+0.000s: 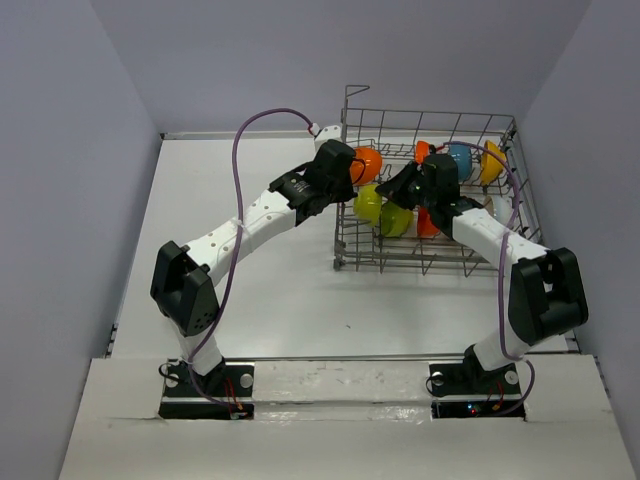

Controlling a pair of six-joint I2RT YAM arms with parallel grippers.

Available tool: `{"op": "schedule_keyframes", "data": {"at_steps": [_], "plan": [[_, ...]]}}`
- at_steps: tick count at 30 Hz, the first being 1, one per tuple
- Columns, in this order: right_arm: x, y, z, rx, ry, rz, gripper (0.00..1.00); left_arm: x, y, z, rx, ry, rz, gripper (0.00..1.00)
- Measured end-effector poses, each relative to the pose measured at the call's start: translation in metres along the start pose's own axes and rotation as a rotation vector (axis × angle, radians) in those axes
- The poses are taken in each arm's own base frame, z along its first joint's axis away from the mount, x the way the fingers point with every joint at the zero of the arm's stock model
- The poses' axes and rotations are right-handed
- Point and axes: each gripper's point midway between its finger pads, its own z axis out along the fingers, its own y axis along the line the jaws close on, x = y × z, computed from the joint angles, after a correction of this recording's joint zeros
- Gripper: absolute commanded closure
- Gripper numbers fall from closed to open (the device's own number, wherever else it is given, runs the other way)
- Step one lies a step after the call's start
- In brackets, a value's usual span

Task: Load the bowls into the dish rack
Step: Turn the bowl upside down over the dish rack.

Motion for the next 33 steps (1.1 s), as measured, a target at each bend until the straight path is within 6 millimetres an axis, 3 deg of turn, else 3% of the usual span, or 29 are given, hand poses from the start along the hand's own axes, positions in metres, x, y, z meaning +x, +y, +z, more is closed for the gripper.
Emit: {"op": "schedule_keyframes", "data": {"at_steps": [13,20,29,33], "plan": [[-0.011,-0.013,0.0,0.086,-0.033,-0.055,0.83,0.0,0.0,0.0,0.0,0.0,0.0,1.0],[-0.002,-0.049,0.009,0.205,-0.001,-0.079,0.83,0.0,0.0,0.0,0.0,-0.001,0.0,1.0],[-0.004,-0.049,0.011,0.221,0.012,-0.11,0.82,0.0,0.0,0.0,-0.001,-0.002,0.001,1.0],[-0.005,-0.049,0.01,0.226,0.016,-0.129,0.75,0.0,0.0,0.0,-0.001,-0.002,0.001,1.0]]}}
